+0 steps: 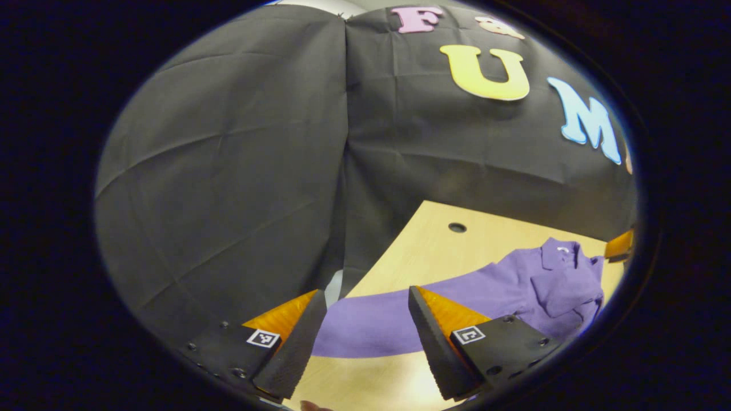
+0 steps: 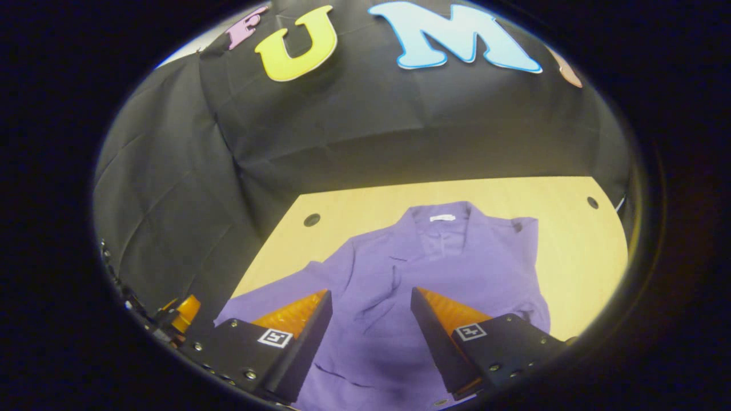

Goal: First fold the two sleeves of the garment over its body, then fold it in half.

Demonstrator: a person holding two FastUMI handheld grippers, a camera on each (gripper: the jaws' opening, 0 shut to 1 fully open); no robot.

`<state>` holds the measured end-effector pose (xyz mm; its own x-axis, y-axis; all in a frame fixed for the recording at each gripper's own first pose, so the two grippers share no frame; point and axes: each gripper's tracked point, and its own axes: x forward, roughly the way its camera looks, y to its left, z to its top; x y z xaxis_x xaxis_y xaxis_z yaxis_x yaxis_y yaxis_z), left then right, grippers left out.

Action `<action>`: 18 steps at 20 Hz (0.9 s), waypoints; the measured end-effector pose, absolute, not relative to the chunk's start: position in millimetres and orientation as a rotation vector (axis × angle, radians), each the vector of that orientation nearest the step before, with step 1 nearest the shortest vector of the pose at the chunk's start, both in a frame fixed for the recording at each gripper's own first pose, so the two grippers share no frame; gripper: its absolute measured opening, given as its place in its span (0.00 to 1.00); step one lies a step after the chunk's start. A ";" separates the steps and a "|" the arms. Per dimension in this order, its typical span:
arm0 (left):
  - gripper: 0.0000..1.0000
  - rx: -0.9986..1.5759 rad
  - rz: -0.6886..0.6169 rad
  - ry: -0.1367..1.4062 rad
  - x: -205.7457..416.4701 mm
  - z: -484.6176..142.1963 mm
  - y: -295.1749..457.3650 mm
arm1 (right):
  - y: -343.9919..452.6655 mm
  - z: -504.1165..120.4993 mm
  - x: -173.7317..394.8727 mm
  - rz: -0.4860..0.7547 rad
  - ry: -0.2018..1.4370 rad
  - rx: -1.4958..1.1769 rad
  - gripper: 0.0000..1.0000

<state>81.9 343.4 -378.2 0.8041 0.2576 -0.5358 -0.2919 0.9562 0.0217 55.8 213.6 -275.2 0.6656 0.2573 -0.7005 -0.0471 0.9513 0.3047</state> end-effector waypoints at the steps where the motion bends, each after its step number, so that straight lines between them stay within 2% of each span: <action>1: 0.95 -0.066 0.300 0.593 81.8 -391.6 346.3 | 204.1 -269.6 53.2 0.158 0.819 0.270 0.87; 9: 0.96 -0.097 0.349 0.760 79.1 -481.4 371.7 | 137.8 -268.4 17.8 0.023 0.844 0.255 0.88; 18: 0.96 -0.093 0.363 0.832 78.9 -513.9 371.2 | 112.1 -268.5 4.4 -0.039 0.850 0.259 0.88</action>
<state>78.9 371.2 -513.9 0.6159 0.2788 -0.7369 -0.3507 0.9345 0.0605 4.4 112.1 -268.5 0.6610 0.0694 -0.7471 0.1367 0.9679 0.2109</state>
